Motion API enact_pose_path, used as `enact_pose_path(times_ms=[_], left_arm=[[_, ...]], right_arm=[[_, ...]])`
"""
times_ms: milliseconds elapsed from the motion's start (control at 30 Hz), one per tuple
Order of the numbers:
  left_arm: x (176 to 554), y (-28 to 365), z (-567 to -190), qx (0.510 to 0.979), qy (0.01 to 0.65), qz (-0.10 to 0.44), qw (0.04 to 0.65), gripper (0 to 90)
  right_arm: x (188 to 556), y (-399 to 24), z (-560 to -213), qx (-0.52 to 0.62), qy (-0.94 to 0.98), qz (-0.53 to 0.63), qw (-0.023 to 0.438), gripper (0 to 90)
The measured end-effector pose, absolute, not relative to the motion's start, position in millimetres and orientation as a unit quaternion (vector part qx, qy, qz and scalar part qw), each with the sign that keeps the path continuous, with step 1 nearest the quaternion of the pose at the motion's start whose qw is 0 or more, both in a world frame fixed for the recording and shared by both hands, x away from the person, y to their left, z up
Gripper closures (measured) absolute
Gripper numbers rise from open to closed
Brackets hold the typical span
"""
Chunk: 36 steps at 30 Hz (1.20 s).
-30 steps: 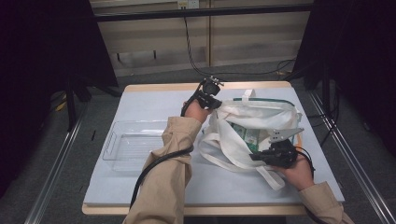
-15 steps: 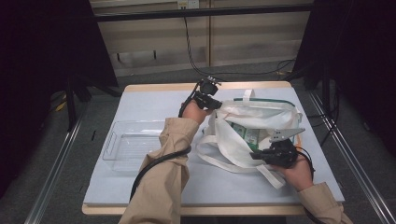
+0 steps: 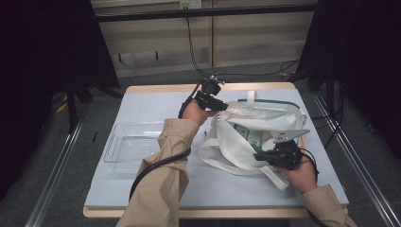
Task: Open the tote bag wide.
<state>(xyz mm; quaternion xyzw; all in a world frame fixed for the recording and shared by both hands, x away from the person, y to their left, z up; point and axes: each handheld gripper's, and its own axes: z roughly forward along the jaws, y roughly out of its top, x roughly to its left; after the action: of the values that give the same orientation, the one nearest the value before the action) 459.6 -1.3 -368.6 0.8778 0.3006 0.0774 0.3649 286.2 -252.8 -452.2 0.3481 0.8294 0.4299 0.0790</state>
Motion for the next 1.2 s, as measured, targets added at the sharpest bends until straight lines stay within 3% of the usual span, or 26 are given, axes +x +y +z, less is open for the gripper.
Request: enact_pose_path(times_ms=[233, 600, 833, 1200], left_arm=[[455, -1, -362, 0.878, 0.295, 0.082, 0.367, 68.7], [446, -2, -352, 0.881, 0.287, 0.071, 0.369, 83.3], [445, -13, -362, 0.89, 0.271, 0.06, 0.361, 88.7], [461, -23, -386, 0.892, 0.289, 0.076, 0.339, 90.0]], right_arm=[[287, -254, -452, 0.349, 0.828, 0.432, 0.077, 86.9], [286, -252, -452, 0.349, 0.828, 0.43, 0.083, 87.0], [286, -252, -452, 0.349, 0.828, 0.43, 0.084, 87.4], [285, -252, -452, 0.344, 0.831, 0.431, 0.075, 88.2]])
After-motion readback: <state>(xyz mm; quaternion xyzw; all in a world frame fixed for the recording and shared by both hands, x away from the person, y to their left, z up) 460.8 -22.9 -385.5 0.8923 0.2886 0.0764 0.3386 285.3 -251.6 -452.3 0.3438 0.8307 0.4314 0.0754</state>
